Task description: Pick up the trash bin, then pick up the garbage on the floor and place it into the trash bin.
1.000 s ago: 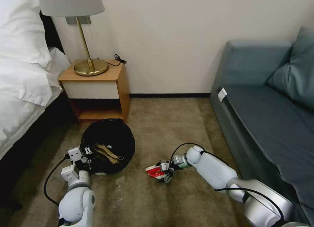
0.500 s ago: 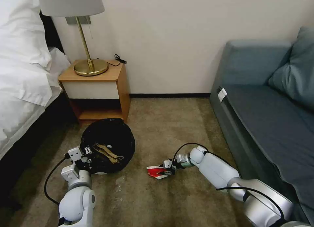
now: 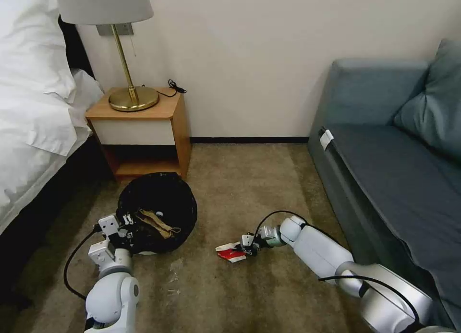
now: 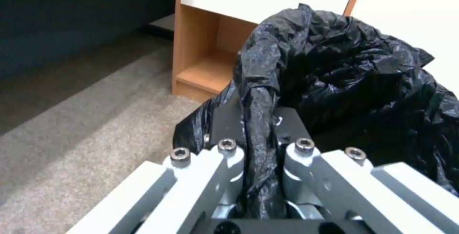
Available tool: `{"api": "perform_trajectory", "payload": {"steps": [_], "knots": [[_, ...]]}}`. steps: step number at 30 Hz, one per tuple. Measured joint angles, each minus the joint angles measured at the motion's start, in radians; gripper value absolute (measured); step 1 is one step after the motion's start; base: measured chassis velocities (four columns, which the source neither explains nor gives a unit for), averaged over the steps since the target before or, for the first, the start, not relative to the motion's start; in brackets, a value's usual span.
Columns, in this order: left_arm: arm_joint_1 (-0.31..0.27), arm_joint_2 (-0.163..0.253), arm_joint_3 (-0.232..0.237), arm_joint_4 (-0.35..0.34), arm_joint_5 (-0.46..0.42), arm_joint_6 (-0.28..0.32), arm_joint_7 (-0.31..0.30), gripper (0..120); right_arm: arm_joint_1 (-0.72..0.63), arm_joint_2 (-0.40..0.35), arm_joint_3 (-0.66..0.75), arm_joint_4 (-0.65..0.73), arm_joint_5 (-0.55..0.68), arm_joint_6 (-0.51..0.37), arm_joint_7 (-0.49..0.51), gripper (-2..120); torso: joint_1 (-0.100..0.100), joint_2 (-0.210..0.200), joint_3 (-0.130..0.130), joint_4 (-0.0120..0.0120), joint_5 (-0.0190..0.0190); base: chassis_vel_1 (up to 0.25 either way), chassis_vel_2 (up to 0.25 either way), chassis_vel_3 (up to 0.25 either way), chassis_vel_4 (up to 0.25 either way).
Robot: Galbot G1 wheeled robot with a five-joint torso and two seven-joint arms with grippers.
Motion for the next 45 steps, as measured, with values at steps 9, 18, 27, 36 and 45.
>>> {"api": "perform_trajectory", "payload": {"steps": [9, 18, 27, 36, 45], "knots": [[-0.015, -0.001, 0.004, 0.025, -0.001, 0.000, 0.000, 5, -0.007, -0.030, 0.128, 0.065, 0.094, -0.003, 0.086, 0, 0.000, 0.000, 0.000, -0.0001, -0.0001, 0.000, 0.000, 0.000, 0.000], [-0.020, 0.005, 0.013, 0.044, -0.002, -0.001, -0.001, 5, -0.046, -0.050, 0.294, 0.219, 0.228, 0.013, 0.298, 0, 0.000, 0.000, 0.000, -0.0002, -0.0002, 0.000, 0.000, 0.000, 0.000], [-0.014, 0.005, 0.026, 0.046, 0.000, -0.002, 0.000, 5, -0.070, -0.048, 0.297, 0.411, 0.340, 0.059, 0.428, 0, 0.000, 0.000, 0.000, 0.0000, -0.0001, 0.000, 0.000, 0.000, 0.000], [-0.012, 0.010, 0.019, 0.041, -0.003, -0.004, 0.003, 5, -0.102, -0.061, 0.193, 0.662, 0.476, 0.016, 0.517, 0, 0.000, 0.000, 0.000, 0.0000, 0.0000, 0.000, 0.000, 0.000, 0.000], [-0.012, -0.001, 0.030, 0.040, 0.006, -0.006, 0.006, 5, -0.104, -0.036, 0.058, 0.758, 0.475, 0.000, 0.542, 0, 0.000, 0.000, 0.000, 0.0001, -0.0002, 0.000, 0.000, 0.000, 0.000]]}}
